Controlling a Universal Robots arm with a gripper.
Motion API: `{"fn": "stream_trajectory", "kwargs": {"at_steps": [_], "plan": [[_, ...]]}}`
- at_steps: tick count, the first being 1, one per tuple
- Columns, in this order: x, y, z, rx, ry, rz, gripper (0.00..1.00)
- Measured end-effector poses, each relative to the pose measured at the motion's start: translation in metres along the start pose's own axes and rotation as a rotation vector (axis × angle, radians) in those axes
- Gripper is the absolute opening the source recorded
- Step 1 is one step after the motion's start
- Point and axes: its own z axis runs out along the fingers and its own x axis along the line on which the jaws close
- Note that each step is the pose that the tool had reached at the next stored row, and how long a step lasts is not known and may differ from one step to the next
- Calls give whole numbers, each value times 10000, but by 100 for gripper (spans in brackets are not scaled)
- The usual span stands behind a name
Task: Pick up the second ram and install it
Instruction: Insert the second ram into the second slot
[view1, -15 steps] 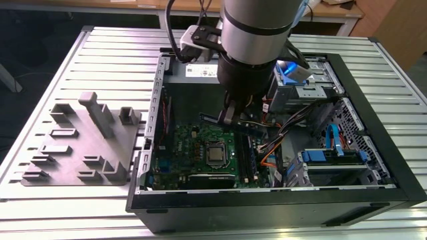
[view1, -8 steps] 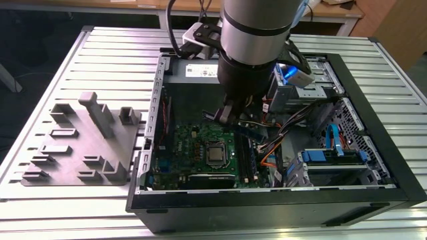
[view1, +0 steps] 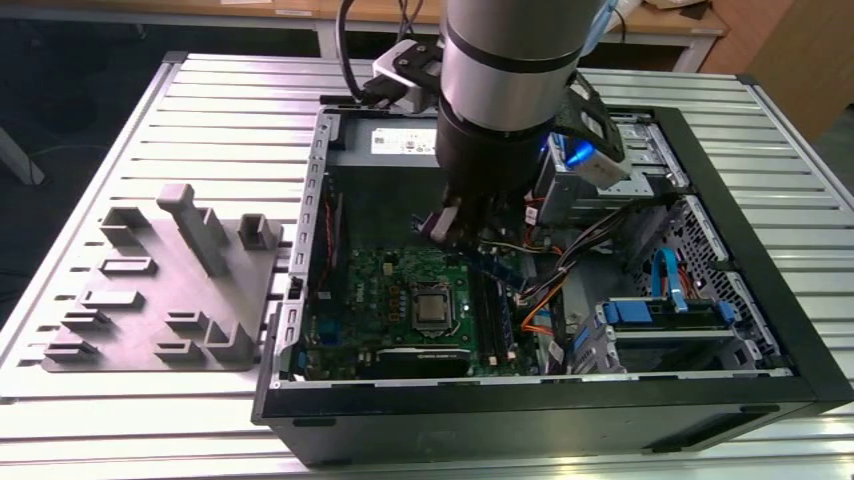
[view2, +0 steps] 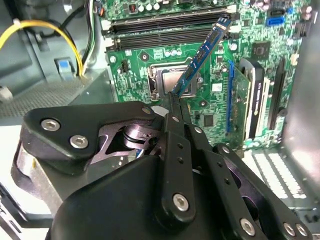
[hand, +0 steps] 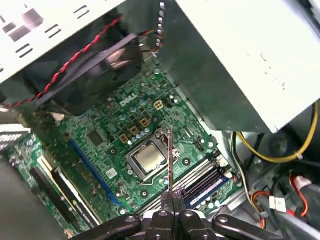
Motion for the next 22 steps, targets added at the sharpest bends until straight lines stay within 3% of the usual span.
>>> {"fn": "stream_trajectory", "kwargs": {"at_steps": [22], "plan": [[2,-2,37,259,-167,3930,8]]}}
